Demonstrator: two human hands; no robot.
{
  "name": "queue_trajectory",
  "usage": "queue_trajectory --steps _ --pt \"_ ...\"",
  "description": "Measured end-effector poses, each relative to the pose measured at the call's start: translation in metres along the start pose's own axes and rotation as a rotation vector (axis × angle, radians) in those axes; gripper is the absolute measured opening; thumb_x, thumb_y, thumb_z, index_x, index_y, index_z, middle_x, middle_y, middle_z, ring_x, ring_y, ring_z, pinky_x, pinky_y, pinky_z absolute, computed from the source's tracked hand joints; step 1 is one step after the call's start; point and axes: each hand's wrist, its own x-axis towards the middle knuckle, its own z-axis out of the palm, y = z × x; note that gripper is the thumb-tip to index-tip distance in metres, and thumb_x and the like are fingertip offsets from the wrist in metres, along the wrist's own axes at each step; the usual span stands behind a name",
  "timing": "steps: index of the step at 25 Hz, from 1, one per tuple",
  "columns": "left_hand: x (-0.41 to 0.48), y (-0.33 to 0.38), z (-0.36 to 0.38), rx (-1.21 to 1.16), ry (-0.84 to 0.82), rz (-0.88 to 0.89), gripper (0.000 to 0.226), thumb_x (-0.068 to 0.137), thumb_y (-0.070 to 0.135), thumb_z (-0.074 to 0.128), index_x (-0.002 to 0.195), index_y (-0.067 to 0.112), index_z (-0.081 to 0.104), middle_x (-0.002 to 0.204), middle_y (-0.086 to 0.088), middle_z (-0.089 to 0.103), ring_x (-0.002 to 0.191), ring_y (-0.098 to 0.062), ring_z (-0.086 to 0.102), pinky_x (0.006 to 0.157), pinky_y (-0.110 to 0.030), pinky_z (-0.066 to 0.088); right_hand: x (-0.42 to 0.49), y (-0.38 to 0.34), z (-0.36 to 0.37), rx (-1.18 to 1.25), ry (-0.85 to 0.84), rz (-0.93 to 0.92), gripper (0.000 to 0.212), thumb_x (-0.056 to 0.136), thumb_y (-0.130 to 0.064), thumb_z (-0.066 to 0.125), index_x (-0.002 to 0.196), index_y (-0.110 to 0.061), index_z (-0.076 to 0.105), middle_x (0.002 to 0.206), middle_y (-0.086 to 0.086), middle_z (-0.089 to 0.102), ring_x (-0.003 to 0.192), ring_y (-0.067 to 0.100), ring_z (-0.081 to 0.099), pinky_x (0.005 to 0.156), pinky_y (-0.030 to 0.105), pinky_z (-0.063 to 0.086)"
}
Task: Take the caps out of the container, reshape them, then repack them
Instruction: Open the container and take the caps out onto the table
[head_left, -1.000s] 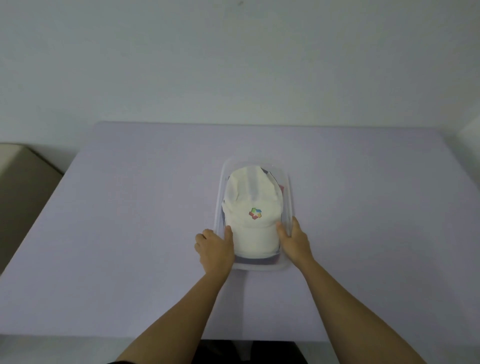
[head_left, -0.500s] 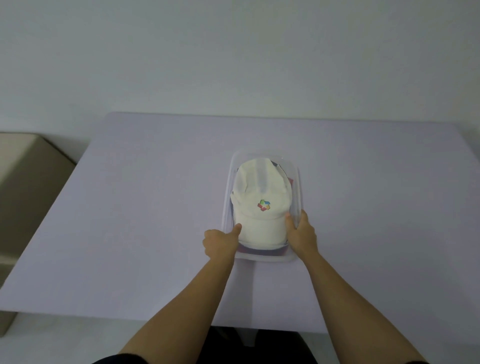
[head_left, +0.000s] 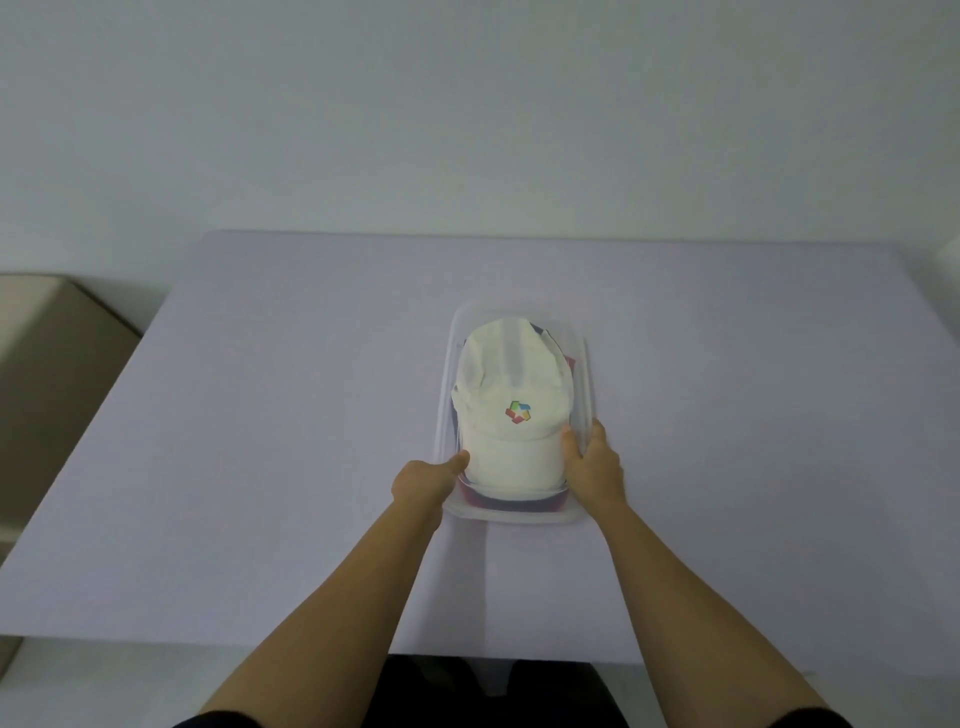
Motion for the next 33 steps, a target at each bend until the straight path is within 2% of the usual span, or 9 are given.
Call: queue_trajectory --steps 6,9,11,14,17,21,24,28,33 --pt "-0.001 0.004 -0.002 0.008 -0.016 0.044 0.069 0.085 0.042 0.064 0.132 -0.003 0.042 0.133 -0.017 0.05 0.118 -0.035 0.05 0.081 -0.036 0.042 0.002 0.0 -0.006 0.057 -0.034 0.023 0.063 0.096 -0.046 0.038 0.147 -0.014 0.021 0.147 0.013 0.039 0.133 0.033 0.038 0.109 0.042 0.031" --pt "0.001 -0.002 -0.004 0.052 0.032 0.104 0.061 0.08 0.045 0.067 0.116 0.0 0.05 0.109 -0.015 0.055 0.092 -0.026 0.056 0.064 -0.028 0.042 0.002 0.003 -0.011 0.138 -0.092 0.013 0.065 0.092 -0.051 0.041 0.145 -0.017 0.027 0.145 0.008 0.042 0.131 0.029 0.041 0.109 0.04 0.034" --pt "-0.001 -0.01 0.0 0.001 0.103 0.229 0.044 0.08 0.039 0.069 0.096 0.004 0.048 0.089 -0.008 0.047 0.071 -0.017 0.044 0.057 -0.023 0.037 -0.001 0.0 -0.016 0.227 -0.133 0.035 0.061 0.093 -0.051 0.039 0.143 -0.018 0.03 0.144 0.002 0.041 0.132 0.025 0.04 0.104 0.032 0.032" --pt "-0.018 -0.009 0.008 -0.454 -0.042 0.317 0.037 0.083 0.021 0.068 0.109 0.013 0.043 0.087 -0.002 0.057 0.078 -0.018 0.059 0.071 -0.026 0.05 0.0 -0.002 -0.021 0.397 -0.196 0.086 0.072 0.089 -0.068 0.021 0.146 -0.025 0.024 0.151 -0.003 0.031 0.14 0.019 0.027 0.115 0.037 0.021" --pt "-0.017 0.001 0.001 -0.8 -0.205 0.351 0.053 0.082 0.004 0.068 0.124 0.022 0.041 0.096 -0.01 0.066 0.08 -0.02 0.07 0.074 -0.028 0.056 0.005 0.002 -0.022 0.559 -0.249 0.145 0.102 0.062 -0.091 0.018 0.144 -0.032 0.03 0.15 -0.002 0.037 0.138 0.02 0.033 0.116 0.047 0.024" --pt "0.025 0.016 -0.068 -0.995 -0.143 0.439 0.053 0.082 -0.012 0.058 0.129 0.01 0.046 0.07 -0.004 0.07 0.063 -0.02 0.07 0.069 -0.03 0.06 -0.007 -0.001 -0.014 0.22 -0.158 0.072 0.057 0.098 -0.046 0.029 0.148 -0.026 0.014 0.154 0.001 0.027 0.139 0.025 0.03 0.11 0.037 0.025" --pt "0.061 0.013 -0.126 -0.976 -0.051 0.445 0.056 0.081 -0.014 0.057 0.132 0.005 0.046 0.063 0.0 0.072 0.063 -0.02 0.072 0.073 -0.032 0.06 -0.013 0.002 -0.003 0.083 -0.042 0.035 0.054 0.099 -0.019 0.03 0.149 -0.027 0.01 0.134 0.014 0.051 0.12 0.034 0.049 0.088 0.032 0.035" --pt "0.095 -0.011 -0.145 -0.964 -0.047 0.374 0.053 0.084 -0.011 0.056 0.133 0.008 0.045 0.068 -0.003 0.073 0.065 -0.02 0.072 0.075 -0.032 0.06 -0.006 0.005 0.007 -0.018 0.04 0.033 0.055 0.099 -0.016 0.03 0.149 -0.029 0.011 0.092 0.012 0.059 0.095 0.035 0.058 0.082 0.035 0.041" --pt "0.118 -0.043 -0.132 -0.881 -0.086 0.277 0.05 0.084 -0.008 0.059 0.129 0.01 0.048 0.093 -0.013 0.064 0.067 -0.02 0.072 0.07 -0.031 0.061 -0.001 0.01 0.01 -0.089 0.083 0.015 0.053 0.1 -0.019 0.03 0.149 -0.027 0.011 0.098 0.018 0.063 0.096 0.038 0.059 0.086 0.041 0.044"
